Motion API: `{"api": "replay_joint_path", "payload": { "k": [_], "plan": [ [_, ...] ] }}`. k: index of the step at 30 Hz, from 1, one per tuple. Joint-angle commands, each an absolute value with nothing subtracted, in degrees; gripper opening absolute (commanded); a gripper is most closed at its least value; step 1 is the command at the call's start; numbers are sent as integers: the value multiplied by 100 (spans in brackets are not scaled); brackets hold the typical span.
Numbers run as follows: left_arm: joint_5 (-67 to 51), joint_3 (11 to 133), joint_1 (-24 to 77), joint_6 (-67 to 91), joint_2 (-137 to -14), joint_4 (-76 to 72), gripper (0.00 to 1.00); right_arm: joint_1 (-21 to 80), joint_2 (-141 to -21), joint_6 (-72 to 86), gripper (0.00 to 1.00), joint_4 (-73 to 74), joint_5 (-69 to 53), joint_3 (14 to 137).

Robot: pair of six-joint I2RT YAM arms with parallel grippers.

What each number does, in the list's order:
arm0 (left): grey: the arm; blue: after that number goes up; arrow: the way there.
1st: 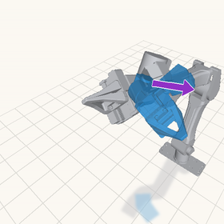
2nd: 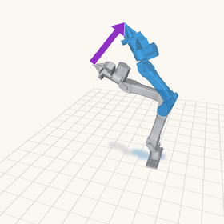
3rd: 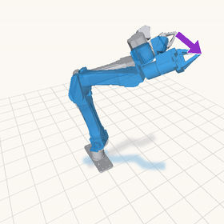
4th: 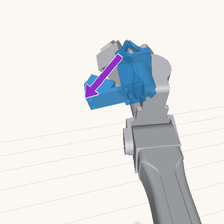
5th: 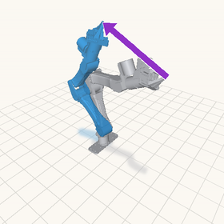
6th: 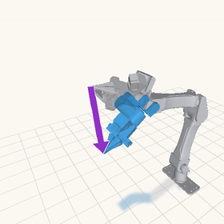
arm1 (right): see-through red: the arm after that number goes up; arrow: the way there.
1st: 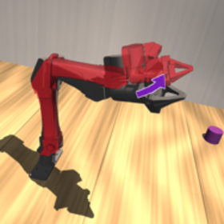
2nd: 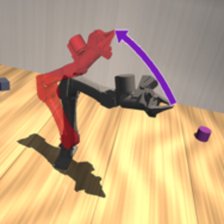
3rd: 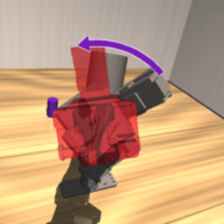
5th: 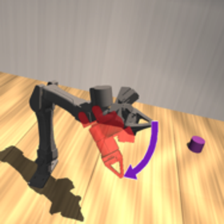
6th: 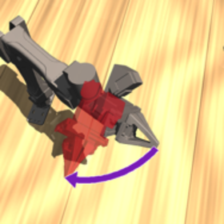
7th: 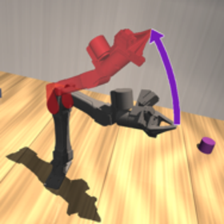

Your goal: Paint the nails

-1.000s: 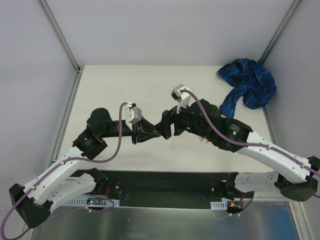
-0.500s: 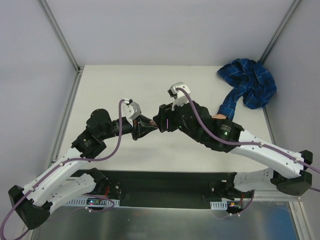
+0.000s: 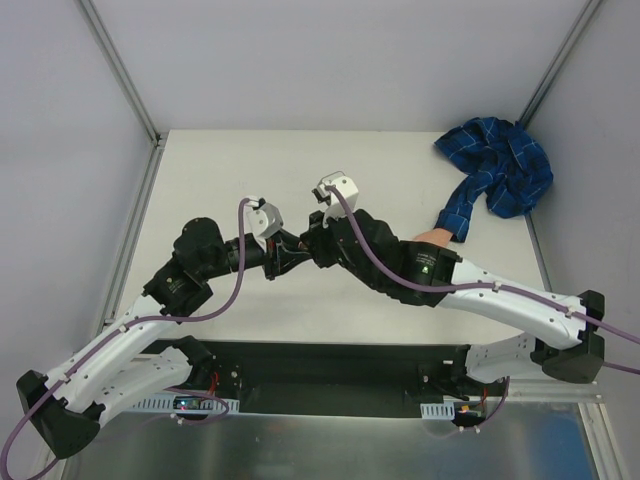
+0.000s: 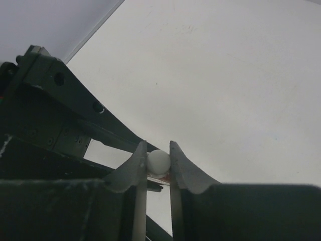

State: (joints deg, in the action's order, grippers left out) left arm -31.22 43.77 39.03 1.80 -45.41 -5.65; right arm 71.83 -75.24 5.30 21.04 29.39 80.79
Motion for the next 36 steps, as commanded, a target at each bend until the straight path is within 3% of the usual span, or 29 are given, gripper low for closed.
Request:
{"api": "replay_joint_path", "payload": {
  "k": [1, 2, 5, 6, 9, 11, 19, 22, 25, 29, 36],
  "plan": [
    [-3471, 4465, 3937, 105, -4517, -712, 0, 7154, -7234, 264, 9, 1784, 2910, 8148],
    [-3654, 4508, 3937, 123, -4552, -721, 0, 7119, -7181, 107, 1, 1775, 2770, 8069],
    [-4962, 4631, 3911, 254, -4798, -887, 0, 6778, -6875, -323, 1, 1460, 1148, 7675],
    [-5888, 4675, 3911, 333, -4982, -940, 0, 6533, -6786, -377, 1, 1320, -197, 7568],
    [-7071, 4667, 3902, 973, -5176, -1754, 0, 6093, -6750, -570, 1, 967, -3177, 7409],
    [-7575, 4483, 3902, 1563, -5125, -2634, 0, 6047, -6785, -659, 1, 1080, -3725, 7427],
    [-7173, 4535, 3894, 1029, -4984, -2039, 0, 6029, -6539, -660, 1, 1502, -2744, 7365],
    [-6769, 4526, 3902, 871, -5001, -1855, 0, 6073, -6460, -510, 32, 1678, -2032, 7435],
    [-6189, 4570, 3885, 617, -4983, -1469, 0, 6432, -6434, -387, 55, 1880, -804, 7540],
    [-5451, 4597, 3876, 422, -4931, -1117, 0, 6863, -6574, -150, 68, 2267, 1198, 7892],
    [-4702, 4570, 3779, 431, -4869, -958, 0, 7242, -6837, 667, 70, 2557, 2680, 8173]
  ]
}}
